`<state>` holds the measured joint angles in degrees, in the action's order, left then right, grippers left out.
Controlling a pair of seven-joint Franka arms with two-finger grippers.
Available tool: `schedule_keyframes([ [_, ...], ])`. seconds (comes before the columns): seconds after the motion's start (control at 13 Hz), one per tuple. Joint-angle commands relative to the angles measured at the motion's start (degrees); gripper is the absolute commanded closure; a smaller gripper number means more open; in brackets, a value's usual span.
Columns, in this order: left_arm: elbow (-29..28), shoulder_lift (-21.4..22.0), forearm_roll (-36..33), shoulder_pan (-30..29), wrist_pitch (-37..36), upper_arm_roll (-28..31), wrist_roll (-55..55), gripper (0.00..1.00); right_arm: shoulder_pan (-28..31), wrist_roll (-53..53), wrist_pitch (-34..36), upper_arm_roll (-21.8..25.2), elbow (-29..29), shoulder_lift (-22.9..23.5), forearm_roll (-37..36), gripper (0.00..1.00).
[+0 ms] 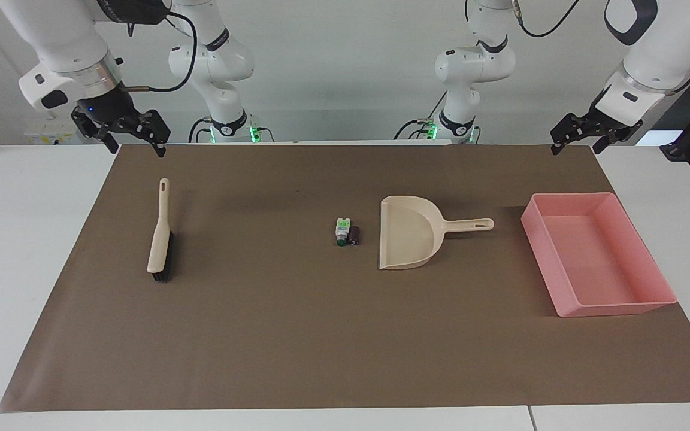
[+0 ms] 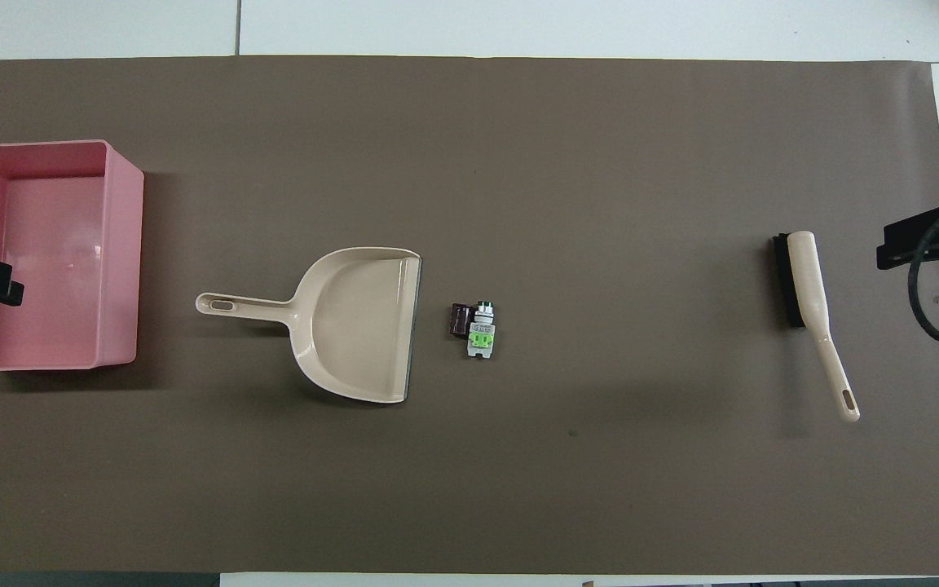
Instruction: Clean e-waste and dump in bin
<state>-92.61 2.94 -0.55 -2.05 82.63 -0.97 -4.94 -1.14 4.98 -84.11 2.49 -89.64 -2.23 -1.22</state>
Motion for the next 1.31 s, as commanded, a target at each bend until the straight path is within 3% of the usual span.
schedule_keyframes([
  [0.0, -1.2, 1.2, -0.7, -0.8, -0.4, -0.7, 0.3, 0.01, 0.3, -1.0, -0.1, -0.2, 0.7, 0.5, -0.3, 0.0],
  [0.69, -1.2, 1.2, -0.7, -0.8, -0.4, -0.7, 0.3, 0.01, 0.4, -0.8, -0.1, -0.2, -0.6, -0.1, -0.1, 0.0],
  [0.85, -1.2, 1.2, -0.7, -0.8, -0.4, -0.7, 0.3, 0.01, 0.7, -1.1, -1.0, -0.2, -3.7, -1.4, -0.1, 0.0],
  [1.0, -1.2, 1.2, -0.7, -0.8, -0.4, -0.7, 0.3, 0.01, 1.0, -1.5, -8.8, 0.3, -13.3, -5.5, -0.1, 0.0],
  [1.23, -1.2, 1.2, -0.7, -0.8, -0.4, -0.6, 0.3, 0.01, 3.9, -7.1, -25.6, 0.5, -35.5, -14.4, -0.1, 0.0],
])
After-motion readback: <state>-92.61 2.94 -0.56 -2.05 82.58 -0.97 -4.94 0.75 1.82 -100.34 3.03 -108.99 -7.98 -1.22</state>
